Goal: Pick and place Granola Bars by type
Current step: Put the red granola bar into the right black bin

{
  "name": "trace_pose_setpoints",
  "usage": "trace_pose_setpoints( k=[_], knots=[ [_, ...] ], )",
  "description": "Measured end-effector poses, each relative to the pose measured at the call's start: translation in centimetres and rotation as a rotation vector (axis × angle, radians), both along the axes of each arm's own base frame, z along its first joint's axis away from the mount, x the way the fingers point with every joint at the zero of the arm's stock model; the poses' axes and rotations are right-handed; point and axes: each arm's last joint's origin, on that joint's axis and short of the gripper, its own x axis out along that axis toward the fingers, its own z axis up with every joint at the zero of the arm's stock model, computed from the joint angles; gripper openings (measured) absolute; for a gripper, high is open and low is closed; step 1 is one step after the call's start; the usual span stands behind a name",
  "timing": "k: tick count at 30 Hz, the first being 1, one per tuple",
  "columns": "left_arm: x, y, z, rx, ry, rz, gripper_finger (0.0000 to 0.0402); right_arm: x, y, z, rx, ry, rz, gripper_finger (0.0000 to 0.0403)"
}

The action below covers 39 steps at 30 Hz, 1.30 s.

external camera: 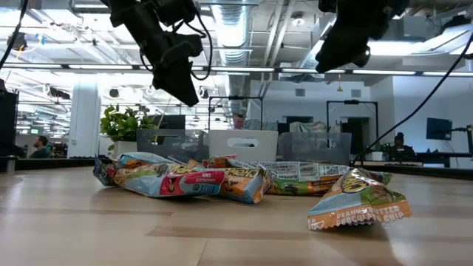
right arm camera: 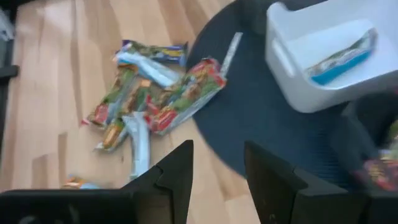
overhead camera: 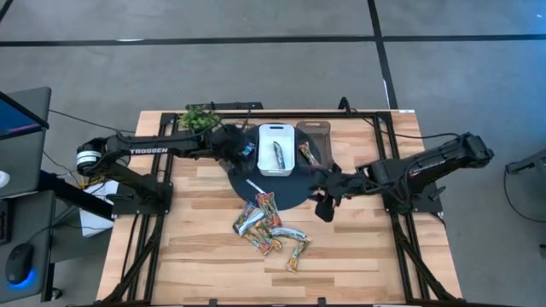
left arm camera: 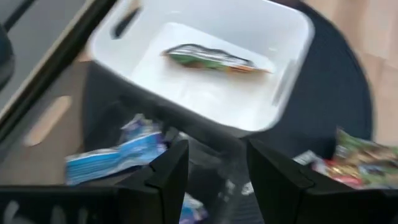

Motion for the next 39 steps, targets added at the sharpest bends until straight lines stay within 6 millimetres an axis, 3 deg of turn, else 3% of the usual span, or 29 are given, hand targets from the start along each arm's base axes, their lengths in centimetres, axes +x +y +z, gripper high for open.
trace_pose_setpoints(
  k=[8,16,21,25,30,39],
  knots=[
    [0.5,-1.9,0.0,0.018,0.007,-0.077,0.0158,0.3,2.6,-2.6,0.036,-0.089,0.084,0.0131],
    [0.5,-2.6,-0.1,0.019,0.021,-0.11,0.0158,3.9,4.6,-6.5,0.051,-0.077,0.133,0.0131],
    [0.4,-3.0,-0.2,0.014,0.046,-0.122,0.0158,6.9,3.7,-7.2,0.053,-0.078,0.077,0.0131],
    [0.3,-3.3,-0.4,0.007,0.065,-0.13,0.0158,8.9,2.7,-7.8,0.119,-0.05,0.13,0.0131],
    [-0.1,-4.3,-0.8,-0.025,0.131,-0.175,0.0158,10.6,2.1,-9.0,0.195,-0.012,0.109,0.0131],
    [-0.6,-7.3,-1.2,-0.024,0.226,-0.315,0.0158,11.7,0.9,-8.7,0.222,-0.06,-0.121,0.0131]
  ],
)
